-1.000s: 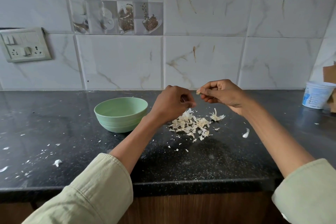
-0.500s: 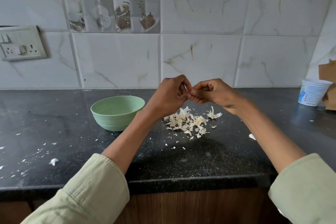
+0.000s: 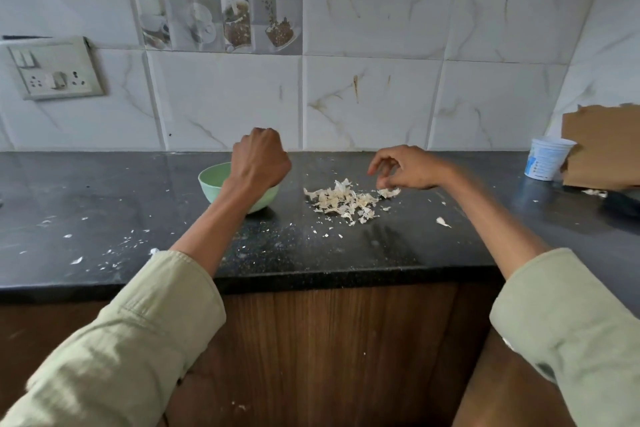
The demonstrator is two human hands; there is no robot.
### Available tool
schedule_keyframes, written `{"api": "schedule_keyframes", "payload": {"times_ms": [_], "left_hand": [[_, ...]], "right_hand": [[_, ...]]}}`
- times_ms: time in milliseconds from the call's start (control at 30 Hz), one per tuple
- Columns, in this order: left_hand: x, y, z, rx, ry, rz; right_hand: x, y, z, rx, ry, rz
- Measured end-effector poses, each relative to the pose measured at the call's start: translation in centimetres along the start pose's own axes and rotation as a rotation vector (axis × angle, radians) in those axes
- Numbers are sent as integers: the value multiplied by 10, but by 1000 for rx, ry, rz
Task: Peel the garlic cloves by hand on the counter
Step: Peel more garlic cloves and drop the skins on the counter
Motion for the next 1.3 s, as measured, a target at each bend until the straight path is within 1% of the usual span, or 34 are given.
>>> {"api": "schedule_keyframes", "payload": {"times_ms": [67,100,200,233,300,400,467,533,567,633,733,767,800,867,900,933,1067,1133,1200,1300], "left_hand": [[-9,3,1,51,2,-34],[-12,4,3,66,5,-51],[-16,8,4,93,8,-98],[-16,10,4,101,14,-109],[-15,13,3,101,26,-116],[-14,12,8,67,-1,-73],[-16,6,16,26,-72,-3],[-16,-6,29,-33,-164,40],[-16,-13,37,-82,-203,33],[-14,-26,52,-183,-254,-22],[-1,-47,65,-293,-239,-119],[5,-54,67,-338,-216,-149],[12,-61,69,-381,-185,-178],[23,-75,70,-448,-134,-210],[26,-82,69,-470,-123,-210],[29,-90,68,-486,-119,-203],[30,-116,60,-486,-164,-228],[33,-118,59,-507,-178,-232],[33,-118,58,-520,-183,-211],[34,-118,56,-502,-200,-192]], "right_hand": [[-16,15,10,-194,-122,-87],[-23,21,18,-251,-202,-125],[-51,27,33,-274,-450,-216],[-58,25,38,-266,-500,-226],[-64,14,45,-258,-534,-222],[-57,-5,41,-248,-468,-124],[-44,-20,28,-162,-337,-83],[-31,-34,14,-21,-173,-57],[-23,-39,8,39,-112,-43],[-6,-42,1,118,-63,3],[26,-29,0,118,-51,121],[36,-22,2,90,-56,117],[44,-17,4,50,-71,70],[55,-13,7,-57,-92,-89],[59,-16,11,-93,-102,-142],[62,-21,15,-103,-108,-157],[67,-37,26,-99,-56,-111],[66,-35,28,-145,-43,-68],[65,-32,32,-179,-58,-75],[62,-31,36,-35,-55,-129]]}}
Point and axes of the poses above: each hand's wrist, its own x-axis towards the middle knuckle, its own y-axis out of the back of the hand, z = x × y, the point moved 1 cm from there along x, towards the middle knuckle, and after that the axes turned 2 degrees about -y, right-handed, at the moved point
